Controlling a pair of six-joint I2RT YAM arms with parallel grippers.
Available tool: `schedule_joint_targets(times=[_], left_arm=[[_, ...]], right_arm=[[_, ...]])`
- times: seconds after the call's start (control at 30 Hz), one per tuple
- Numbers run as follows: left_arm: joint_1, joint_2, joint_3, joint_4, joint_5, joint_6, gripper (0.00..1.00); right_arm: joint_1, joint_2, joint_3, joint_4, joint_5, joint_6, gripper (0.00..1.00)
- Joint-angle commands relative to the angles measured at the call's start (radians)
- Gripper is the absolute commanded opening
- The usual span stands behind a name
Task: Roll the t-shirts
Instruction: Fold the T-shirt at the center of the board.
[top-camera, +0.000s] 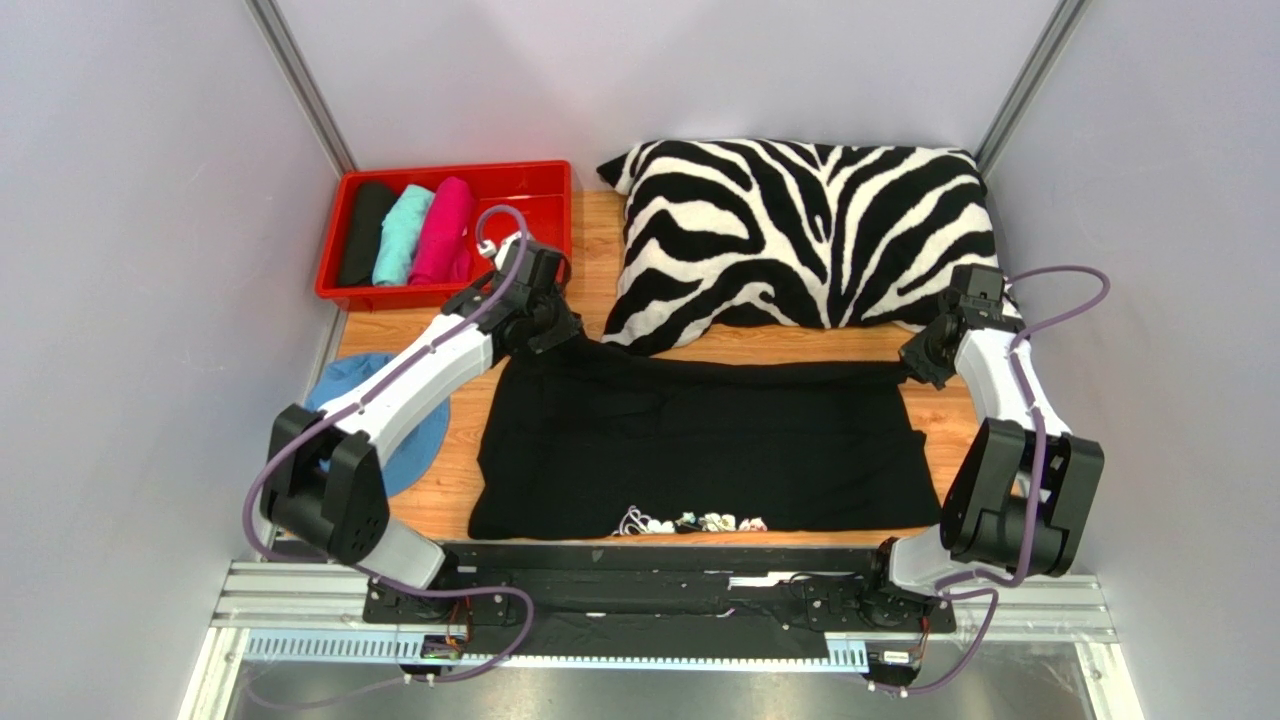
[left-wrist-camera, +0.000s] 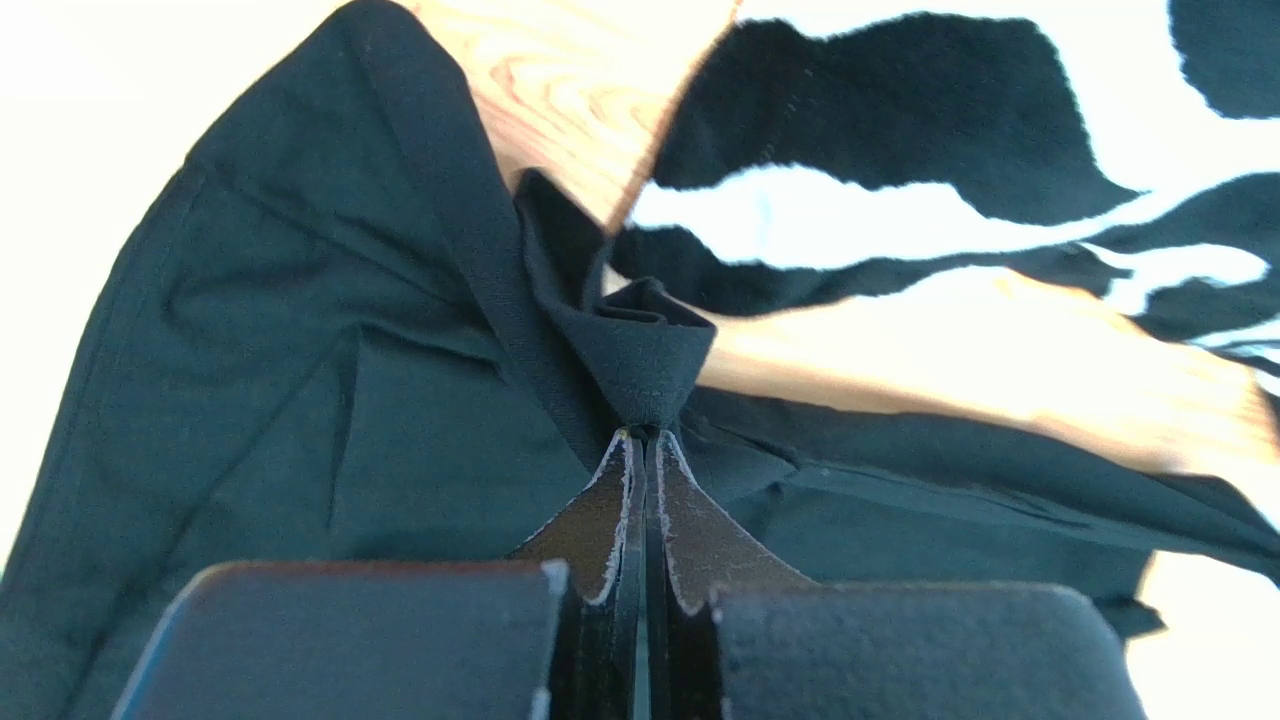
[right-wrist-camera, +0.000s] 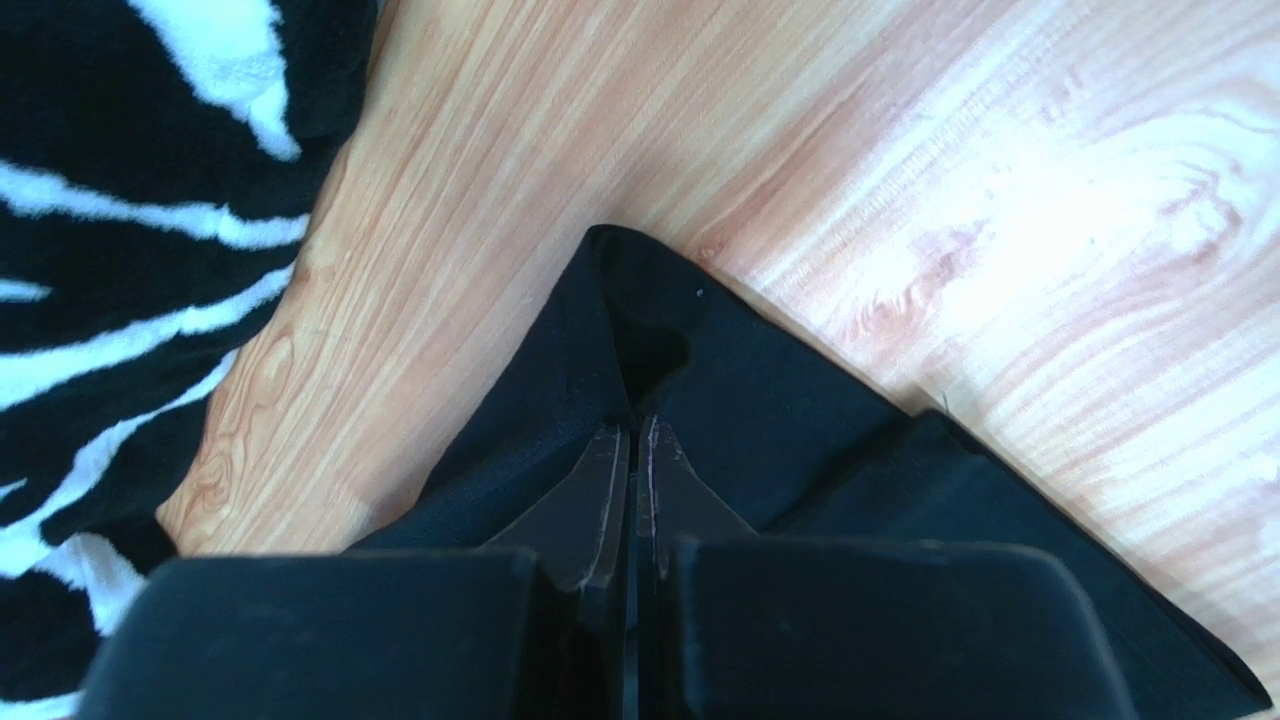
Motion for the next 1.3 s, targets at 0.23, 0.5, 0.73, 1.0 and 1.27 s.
schedule_joint_targets(times=[0.23, 0.5, 0.73, 1.0, 1.27], left_arm=[[-0.016, -0.28, -0.222, -0.032, 0.064, -0.075, 0.0], [-0.056, -0.4, -0.388, 0.015, 0.117, -0.121, 0.0], [-0.085, -0.411, -0.432, 0.024, 0.147, -0.111, 0.0], [-0.099, -0.474, -0.473, -0.014, 0.136, -0.1, 0.0], [-0.099, -0.469, -0.521, 0.0, 0.156, -0.123, 0.0]], right_arm=[[-0.007, -0.164, -0.112, -0.07, 0.036, -0.029, 0.0], [-0.02, -0.211, -0.184, -0.084, 0.047, -0.032, 0.0], [-0.033, -0.209, -0.16, -0.104, 0.079, -0.037, 0.0], [-0.054, -0.224, -0.184, -0.113, 0.075, -0.04, 0.0], [-0.057, -0.235, -0.236, -0.104, 0.084, -0.046, 0.0]])
